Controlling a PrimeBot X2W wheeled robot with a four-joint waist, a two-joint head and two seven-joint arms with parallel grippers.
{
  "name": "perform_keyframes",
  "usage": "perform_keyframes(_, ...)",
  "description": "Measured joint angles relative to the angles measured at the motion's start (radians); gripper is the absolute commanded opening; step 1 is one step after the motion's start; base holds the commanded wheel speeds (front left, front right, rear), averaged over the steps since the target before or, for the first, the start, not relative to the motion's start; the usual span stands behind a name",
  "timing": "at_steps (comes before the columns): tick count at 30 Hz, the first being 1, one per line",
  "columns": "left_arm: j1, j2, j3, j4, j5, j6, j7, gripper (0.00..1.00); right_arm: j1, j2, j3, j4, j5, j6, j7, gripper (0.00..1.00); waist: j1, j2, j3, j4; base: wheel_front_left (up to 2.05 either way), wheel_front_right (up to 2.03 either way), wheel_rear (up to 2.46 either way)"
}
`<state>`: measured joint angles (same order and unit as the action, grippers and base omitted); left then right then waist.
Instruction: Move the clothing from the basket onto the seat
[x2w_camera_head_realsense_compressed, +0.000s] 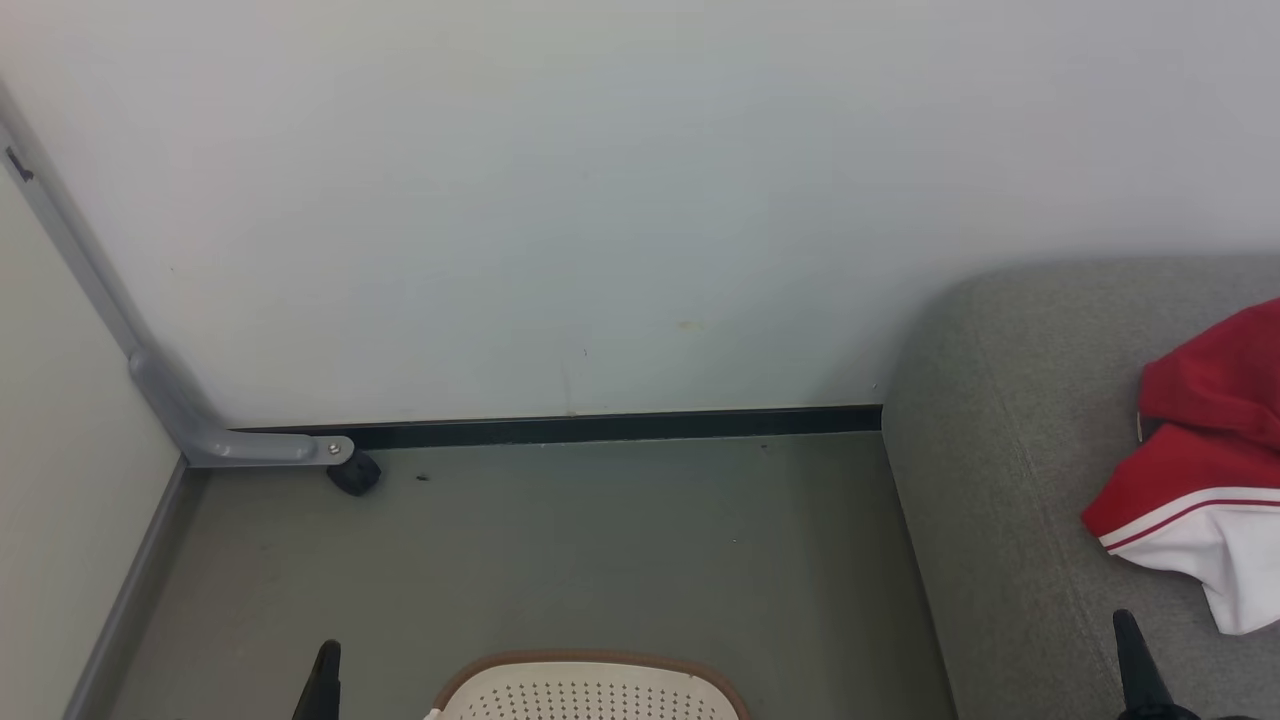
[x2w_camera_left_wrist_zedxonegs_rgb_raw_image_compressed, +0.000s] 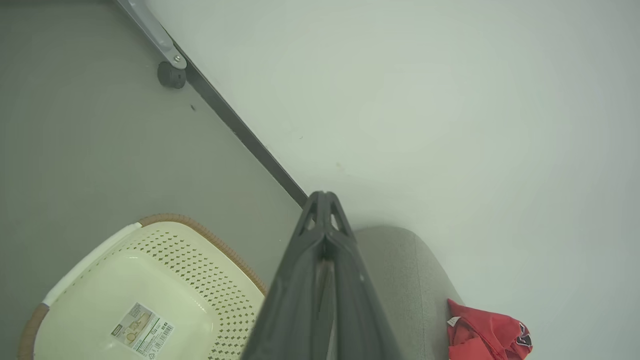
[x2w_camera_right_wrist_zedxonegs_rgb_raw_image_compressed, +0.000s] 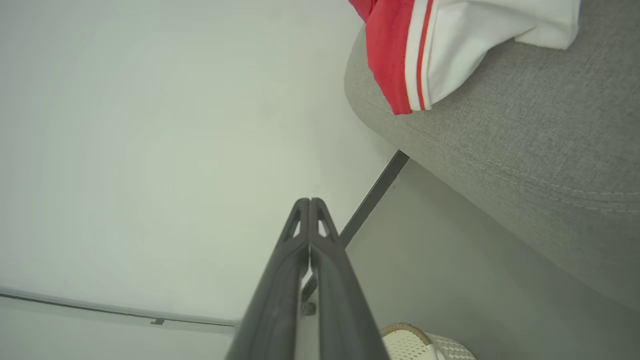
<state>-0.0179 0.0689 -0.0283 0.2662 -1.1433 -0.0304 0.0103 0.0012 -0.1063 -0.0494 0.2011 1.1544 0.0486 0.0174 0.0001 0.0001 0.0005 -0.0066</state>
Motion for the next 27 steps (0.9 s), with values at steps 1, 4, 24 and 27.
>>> perform_keyframes(1, 0.000, 0.000, 0.004, 0.002, -0.016, -0.006, 0.006, 0.00, -0.002, 0.002, -0.002, 0.002, 0.010, 0.003, 0.000, 0.00, 0.0000, 0.0000, 0.000, 0.000, 0.00, 0.00, 0.00)
perform_keyframes(4, 0.000, -0.002, 0.016, 0.007, -0.055, -0.012, 0.015, 0.00, -0.014, 0.008, -0.008, 0.008, 0.051, 0.007, 0.010, 0.00, 0.0000, -0.0001, 0.000, 0.001, 0.00, 0.00, 0.00)
perform_keyframes(24, -0.036, -0.015, 0.080, 0.021, -0.308, -0.061, 0.070, 0.00, -0.058, 0.044, -0.059, 0.067, 0.305, 0.048, 0.064, 0.00, 0.0000, -0.0001, 0.001, 0.005, 0.00, 0.00, 0.00)
perform_keyframes(27, -0.041, -0.017, 0.088, 0.022, -0.350, -0.070, 0.077, 0.00, -0.060, 0.049, -0.067, 0.075, 0.339, 0.053, 0.072, 0.00, 0.0000, 0.0000, 0.001, 0.005, 0.00, 0.00, 0.00)
